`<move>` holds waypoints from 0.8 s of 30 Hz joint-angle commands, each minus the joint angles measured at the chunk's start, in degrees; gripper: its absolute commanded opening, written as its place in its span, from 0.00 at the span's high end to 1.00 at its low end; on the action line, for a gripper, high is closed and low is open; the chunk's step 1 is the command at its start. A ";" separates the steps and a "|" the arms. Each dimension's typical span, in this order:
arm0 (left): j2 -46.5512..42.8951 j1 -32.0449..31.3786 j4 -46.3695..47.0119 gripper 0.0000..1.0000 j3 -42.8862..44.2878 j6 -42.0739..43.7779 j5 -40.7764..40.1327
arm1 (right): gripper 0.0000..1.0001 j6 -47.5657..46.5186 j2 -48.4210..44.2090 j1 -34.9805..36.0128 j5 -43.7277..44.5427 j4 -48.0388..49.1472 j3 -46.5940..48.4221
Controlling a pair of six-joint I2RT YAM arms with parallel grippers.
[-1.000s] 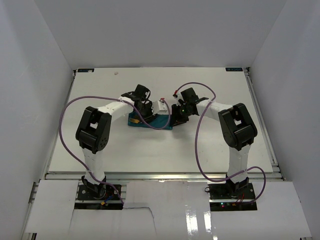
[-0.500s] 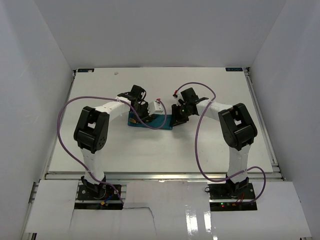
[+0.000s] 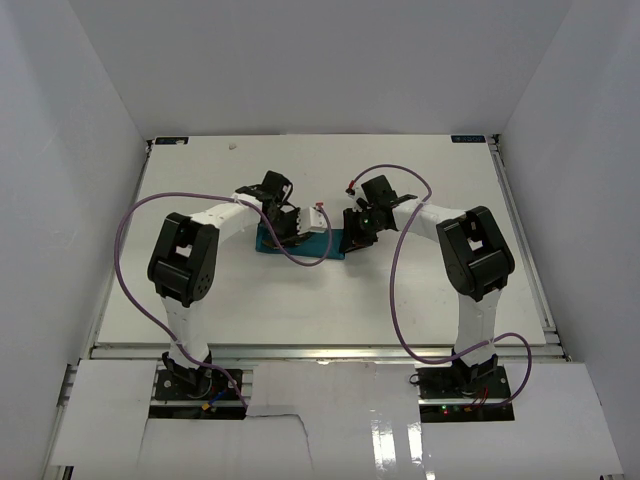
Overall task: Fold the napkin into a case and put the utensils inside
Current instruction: Insert the fork into the napkin.
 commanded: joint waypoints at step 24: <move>-3.30 -2.80 -1.07 0.59 2.35 1.87 1.51 | 0.68 -0.32 -0.88 0.23 3.08 -1.96 0.55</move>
